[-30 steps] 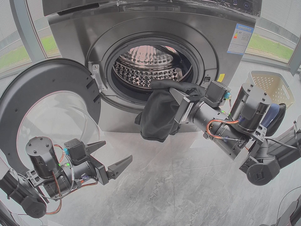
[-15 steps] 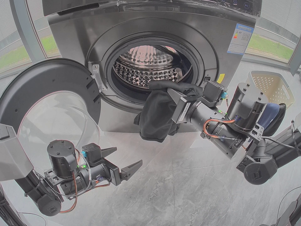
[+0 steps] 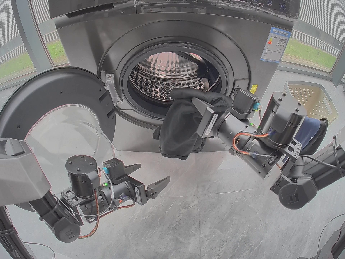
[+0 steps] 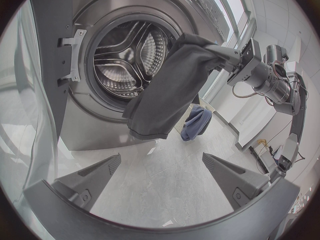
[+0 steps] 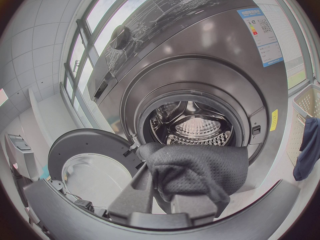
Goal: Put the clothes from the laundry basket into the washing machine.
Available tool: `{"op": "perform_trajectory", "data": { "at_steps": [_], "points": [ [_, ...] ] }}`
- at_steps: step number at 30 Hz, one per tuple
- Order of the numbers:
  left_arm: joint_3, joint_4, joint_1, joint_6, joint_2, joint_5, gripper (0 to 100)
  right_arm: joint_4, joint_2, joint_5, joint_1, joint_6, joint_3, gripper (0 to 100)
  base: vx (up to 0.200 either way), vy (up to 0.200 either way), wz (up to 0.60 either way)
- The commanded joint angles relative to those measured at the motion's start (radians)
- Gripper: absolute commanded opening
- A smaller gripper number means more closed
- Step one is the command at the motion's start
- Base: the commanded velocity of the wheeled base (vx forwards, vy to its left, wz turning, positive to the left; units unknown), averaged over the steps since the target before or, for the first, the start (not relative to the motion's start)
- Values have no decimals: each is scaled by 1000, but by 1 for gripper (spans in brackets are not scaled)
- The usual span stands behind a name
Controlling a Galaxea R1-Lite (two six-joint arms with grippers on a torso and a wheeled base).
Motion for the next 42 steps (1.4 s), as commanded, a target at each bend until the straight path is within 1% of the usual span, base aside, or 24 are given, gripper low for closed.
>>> {"op": "perform_trajectory", "data": {
  "at_steps": [1,4,5,14,16,18,26,33,36,42],
  "points": [
    [-25,-3,-2,-9,43,-2,100,-9,5,0,-1,1,-4,0,0,0,0],
    [-43,-3,-2,-30,53,-2,100,-11,6,0,-1,4,-2,0,0,0,0],
    [-46,-3,-2,-32,56,-2,100,-11,6,0,0,4,-4,0,0,0,0],
    [-103,-3,14,-33,87,-2,100,-9,2,-1,14,4,10,0,0,0,0],
    [-112,-1,14,-35,89,-8,100,-9,0,-1,15,4,13,0,0,0,0],
    [-127,-1,17,-41,101,-28,100,-9,-1,-1,22,4,16,0,0,0,0],
    [-189,-4,23,-39,167,-31,100,-9,-1,-1,40,3,22,0,0,0,0],
    [-241,-49,29,-39,230,-29,100,-11,-3,-1,48,3,24,0,0,0,0],
    [-278,-99,47,-36,277,-26,100,-11,-4,-1,49,3,33,0,0,0,0],
    [-290,-110,55,-38,293,-28,100,-14,-4,-1,49,3,37,0,0,0,0]
  ]
}}
